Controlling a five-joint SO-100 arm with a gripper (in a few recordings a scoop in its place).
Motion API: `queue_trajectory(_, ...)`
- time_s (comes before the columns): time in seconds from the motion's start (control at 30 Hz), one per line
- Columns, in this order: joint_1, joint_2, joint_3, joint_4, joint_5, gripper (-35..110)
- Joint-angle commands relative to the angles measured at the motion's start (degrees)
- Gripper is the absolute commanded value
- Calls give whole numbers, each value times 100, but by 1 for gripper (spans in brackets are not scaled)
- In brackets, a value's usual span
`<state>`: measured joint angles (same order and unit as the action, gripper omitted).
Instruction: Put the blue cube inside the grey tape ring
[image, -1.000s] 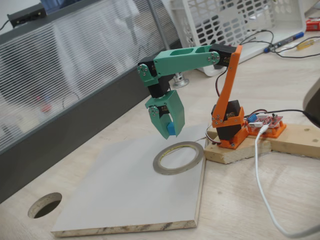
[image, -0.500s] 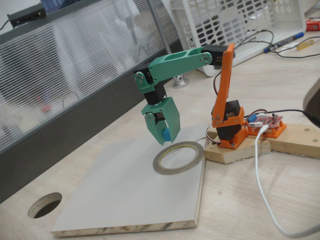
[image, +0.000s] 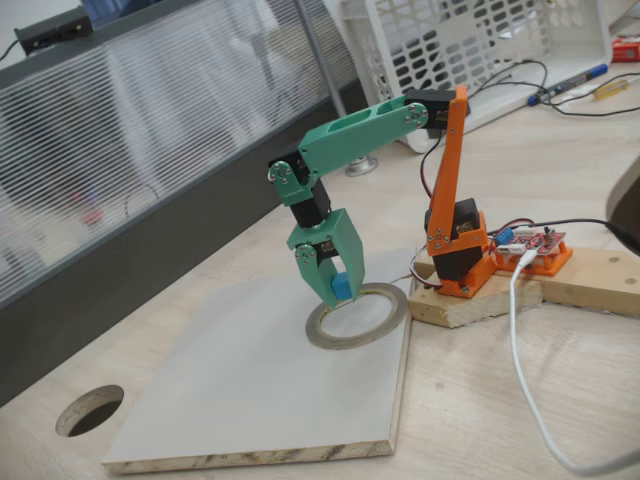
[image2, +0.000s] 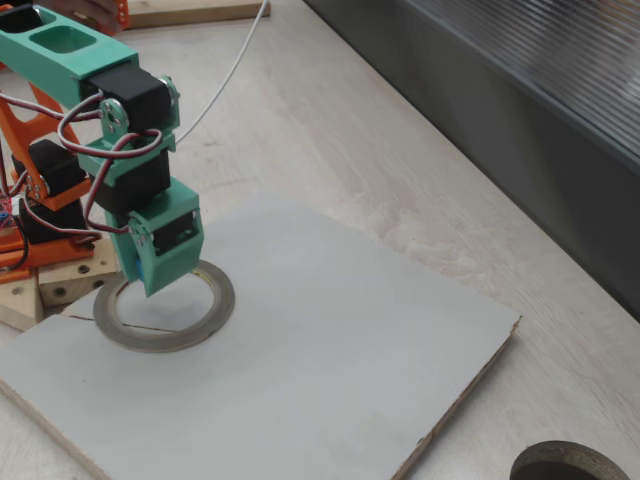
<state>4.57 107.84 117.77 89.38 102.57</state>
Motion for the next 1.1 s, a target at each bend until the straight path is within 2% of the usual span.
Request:
queue_trajectory(0.0,53,18,88,44,97,20)
queue_trajectory(1.07,70,79,44,44,97,21)
